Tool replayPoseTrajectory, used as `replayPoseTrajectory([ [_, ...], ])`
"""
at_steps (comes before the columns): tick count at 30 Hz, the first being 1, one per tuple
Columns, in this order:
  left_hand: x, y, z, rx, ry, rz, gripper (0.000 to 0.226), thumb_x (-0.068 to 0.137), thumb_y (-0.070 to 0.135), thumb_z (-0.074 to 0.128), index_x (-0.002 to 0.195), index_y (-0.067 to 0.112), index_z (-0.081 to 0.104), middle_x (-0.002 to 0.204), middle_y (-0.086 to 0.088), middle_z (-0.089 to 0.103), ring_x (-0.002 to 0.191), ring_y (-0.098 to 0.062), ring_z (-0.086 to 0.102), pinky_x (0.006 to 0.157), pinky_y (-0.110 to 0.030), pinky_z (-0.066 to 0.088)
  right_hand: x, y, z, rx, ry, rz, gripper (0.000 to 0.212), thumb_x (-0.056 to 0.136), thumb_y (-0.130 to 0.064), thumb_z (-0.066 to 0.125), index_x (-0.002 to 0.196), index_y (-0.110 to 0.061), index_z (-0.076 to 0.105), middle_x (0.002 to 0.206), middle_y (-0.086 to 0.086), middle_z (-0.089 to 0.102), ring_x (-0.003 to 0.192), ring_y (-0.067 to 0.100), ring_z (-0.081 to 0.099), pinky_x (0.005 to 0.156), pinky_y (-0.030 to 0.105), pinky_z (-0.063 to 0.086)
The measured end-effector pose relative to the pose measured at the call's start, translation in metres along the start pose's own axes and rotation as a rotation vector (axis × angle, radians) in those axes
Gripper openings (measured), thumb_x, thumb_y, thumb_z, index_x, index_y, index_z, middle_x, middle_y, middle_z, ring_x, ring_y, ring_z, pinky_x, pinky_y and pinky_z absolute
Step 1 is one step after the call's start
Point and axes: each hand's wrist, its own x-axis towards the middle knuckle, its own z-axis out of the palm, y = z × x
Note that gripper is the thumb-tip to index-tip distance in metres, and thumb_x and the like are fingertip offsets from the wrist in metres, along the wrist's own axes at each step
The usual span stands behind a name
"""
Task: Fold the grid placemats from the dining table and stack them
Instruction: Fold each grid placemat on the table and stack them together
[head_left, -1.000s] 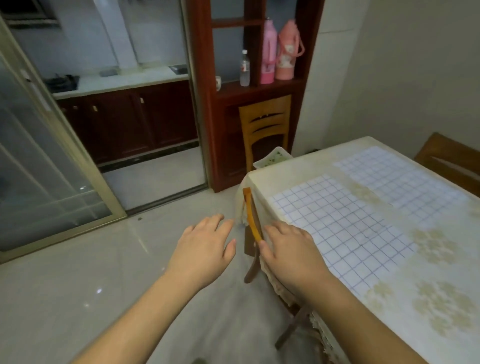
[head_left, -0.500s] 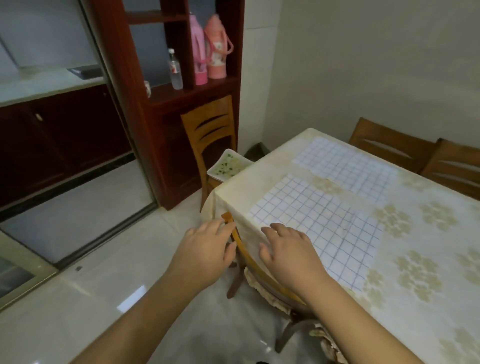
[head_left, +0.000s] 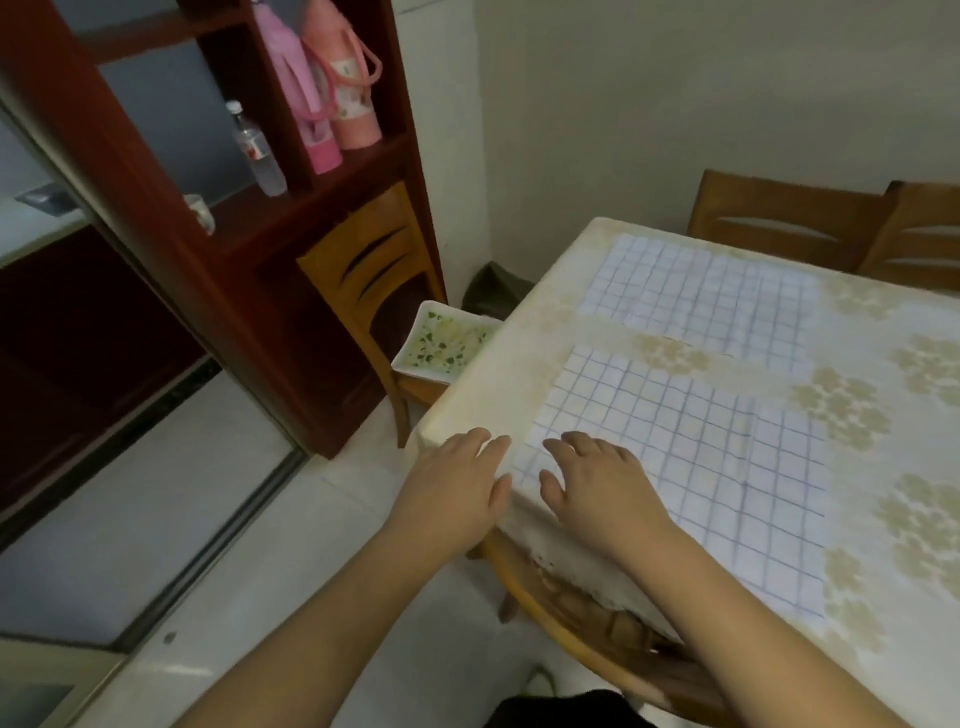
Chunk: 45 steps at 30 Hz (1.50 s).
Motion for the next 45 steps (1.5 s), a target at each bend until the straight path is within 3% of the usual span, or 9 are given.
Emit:
replayPoseTrajectory([
  [9,0.100,-0.034,0.001,0.004,-0.038,0.148,0.053,0.102,0.038,0.034,0.152,0.025,0.027,0.156,0.002,0.033,0.141,-0.014,0.031,0.110,-0.034,0.032,0.066,0.006,0.005,0.050,-0.029,0.087,0.052,0.102,-0.044,0.026,0.149,-0.021,0.031,0.155,0.003,0.033,0.139,0.023,0.034,0.116,0.039,0.022],
  [16,0.150,-0.051,0.024,0.031,-0.142,0.313,0.054,0.102,0.037,0.035,0.153,0.023,0.025,0.157,-0.001,0.031,0.142,-0.016,0.031,0.111,-0.034,0.031,0.086,0.010,0.020,0.100,-0.033,0.240,0.057,0.102,-0.042,0.029,0.154,-0.020,0.020,0.160,0.007,0.021,0.142,0.026,0.031,0.116,0.041,0.024],
  [26,0.217,-0.147,0.056,-0.046,-0.245,0.550,0.059,0.101,0.039,0.036,0.155,0.025,0.016,0.158,0.005,0.026,0.144,-0.013,0.024,0.115,-0.034,0.026,0.153,-0.043,0.065,0.140,-0.017,0.608,0.060,0.099,-0.039,0.036,0.153,-0.017,0.021,0.159,0.010,0.025,0.140,0.029,0.036,0.112,0.043,0.030],
  [32,0.260,-0.195,0.051,-0.029,-0.162,0.869,0.054,0.096,0.031,0.047,0.147,0.019,0.039,0.146,-0.004,0.048,0.132,-0.021,0.046,0.105,-0.040,0.040,0.194,-0.089,0.067,0.170,0.119,0.826,0.066,0.090,-0.034,0.055,0.149,-0.012,0.034,0.154,0.017,0.035,0.140,0.035,0.035,0.111,0.049,0.032],
  [40,0.300,-0.174,0.070,0.010,-0.203,1.083,0.054,0.096,0.035,0.039,0.147,0.017,0.038,0.147,-0.005,0.046,0.134,-0.023,0.044,0.105,-0.040,0.038,0.189,-0.102,0.069,0.165,0.098,0.987,0.066,0.098,-0.042,0.039,0.154,-0.016,0.015,0.162,0.009,0.014,0.149,0.026,0.012,0.119,0.041,0.013],
  [42,0.307,-0.163,0.079,0.027,-0.236,1.121,0.054,0.099,0.035,0.040,0.150,0.018,0.034,0.151,-0.004,0.041,0.138,-0.022,0.038,0.109,-0.039,0.033,0.191,-0.103,0.078,0.167,0.073,1.035,0.067,0.097,-0.043,0.043,0.153,-0.014,0.021,0.160,0.011,0.021,0.147,0.029,0.018,0.118,0.043,0.017],
  [45,0.315,-0.148,0.094,0.069,-0.251,1.175,0.053,0.099,0.032,0.043,0.149,0.018,0.036,0.152,-0.005,0.041,0.139,-0.021,0.038,0.109,-0.039,0.033,0.194,-0.096,0.095,0.142,0.096,1.084,0.066,0.082,-0.042,0.065,0.136,-0.008,0.051,0.136,0.015,0.055,0.127,0.032,0.051,0.103,0.046,0.043],
])
